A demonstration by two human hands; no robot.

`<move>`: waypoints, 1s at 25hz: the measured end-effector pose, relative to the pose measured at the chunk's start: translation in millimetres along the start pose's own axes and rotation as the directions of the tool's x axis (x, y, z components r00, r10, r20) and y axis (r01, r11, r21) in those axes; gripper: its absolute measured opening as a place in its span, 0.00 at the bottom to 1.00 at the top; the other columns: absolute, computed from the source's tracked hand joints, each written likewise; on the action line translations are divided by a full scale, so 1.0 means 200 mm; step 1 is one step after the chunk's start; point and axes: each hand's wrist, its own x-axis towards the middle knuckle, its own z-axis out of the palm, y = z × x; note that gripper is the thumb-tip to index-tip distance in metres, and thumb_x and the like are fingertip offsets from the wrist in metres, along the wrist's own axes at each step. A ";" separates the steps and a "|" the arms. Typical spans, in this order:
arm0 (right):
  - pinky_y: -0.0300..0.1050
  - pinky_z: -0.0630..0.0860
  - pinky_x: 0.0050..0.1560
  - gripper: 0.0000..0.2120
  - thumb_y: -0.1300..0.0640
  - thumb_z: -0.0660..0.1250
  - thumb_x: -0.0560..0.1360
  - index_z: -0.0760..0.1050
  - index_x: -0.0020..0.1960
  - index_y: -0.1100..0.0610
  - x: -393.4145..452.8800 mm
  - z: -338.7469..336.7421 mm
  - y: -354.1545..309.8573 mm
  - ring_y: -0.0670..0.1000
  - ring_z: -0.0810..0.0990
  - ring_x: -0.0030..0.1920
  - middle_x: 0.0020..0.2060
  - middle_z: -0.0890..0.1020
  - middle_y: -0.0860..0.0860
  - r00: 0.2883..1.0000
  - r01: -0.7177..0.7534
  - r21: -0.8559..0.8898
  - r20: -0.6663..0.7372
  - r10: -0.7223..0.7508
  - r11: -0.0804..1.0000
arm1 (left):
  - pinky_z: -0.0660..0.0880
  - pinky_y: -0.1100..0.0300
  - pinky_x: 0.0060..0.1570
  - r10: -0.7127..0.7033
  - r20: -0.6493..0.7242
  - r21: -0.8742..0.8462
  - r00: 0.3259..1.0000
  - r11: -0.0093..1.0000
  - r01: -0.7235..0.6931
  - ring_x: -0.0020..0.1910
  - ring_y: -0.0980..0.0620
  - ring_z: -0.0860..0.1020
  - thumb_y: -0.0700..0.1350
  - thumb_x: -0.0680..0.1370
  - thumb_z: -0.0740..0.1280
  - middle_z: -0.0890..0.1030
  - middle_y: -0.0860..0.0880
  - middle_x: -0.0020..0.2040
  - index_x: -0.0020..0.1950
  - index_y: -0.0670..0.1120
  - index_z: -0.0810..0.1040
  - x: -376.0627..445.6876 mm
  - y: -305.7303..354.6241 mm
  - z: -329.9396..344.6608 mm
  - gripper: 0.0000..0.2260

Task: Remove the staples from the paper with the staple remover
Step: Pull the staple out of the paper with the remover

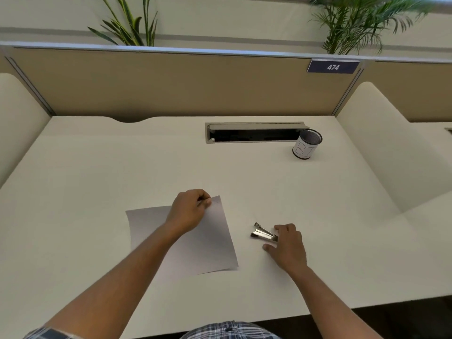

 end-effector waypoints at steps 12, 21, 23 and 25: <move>0.38 0.77 0.51 0.07 0.55 0.76 0.75 0.81 0.51 0.54 -0.06 -0.06 -0.03 0.44 0.84 0.51 0.50 0.86 0.47 0.995 0.000 0.721 -0.066 0.069 0.693 | 0.77 0.56 0.55 -0.008 0.019 0.002 1.000 1.000 0.008 0.54 0.53 0.81 0.46 0.81 0.67 0.85 0.53 0.51 0.53 0.48 0.84 0.00 -0.03 0.07 0.07; 0.49 0.74 0.45 0.08 0.53 0.60 0.85 0.74 0.56 0.57 -0.11 -0.10 -0.32 0.49 0.80 0.41 0.40 0.82 0.51 0.956 0.139 0.823 0.033 -0.291 0.551 | 0.69 0.52 0.68 -0.041 -0.008 -0.003 0.999 0.999 0.041 0.54 0.56 0.81 0.50 0.79 0.67 0.86 0.57 0.51 0.50 0.54 0.86 0.00 -0.03 0.10 0.07; 0.46 0.73 0.42 0.09 0.51 0.59 0.85 0.76 0.55 0.53 -0.10 -0.11 -0.34 0.47 0.75 0.36 0.37 0.79 0.48 0.941 0.177 0.767 0.052 -0.335 0.617 | 0.55 0.49 0.76 -0.042 -0.008 0.046 0.999 0.998 0.042 0.54 0.57 0.80 0.50 0.80 0.66 0.85 0.58 0.51 0.49 0.55 0.85 -0.01 -0.03 0.11 0.08; 0.43 0.72 0.42 0.10 0.49 0.58 0.85 0.76 0.55 0.51 -0.09 -0.11 -0.37 0.44 0.73 0.35 0.37 0.79 0.46 0.927 0.224 0.698 0.063 -0.370 0.680 | 0.47 0.48 0.78 -0.053 0.003 0.077 0.999 0.996 0.052 0.55 0.58 0.80 0.50 0.80 0.64 0.85 0.59 0.50 0.48 0.55 0.84 -0.02 -0.02 0.11 0.08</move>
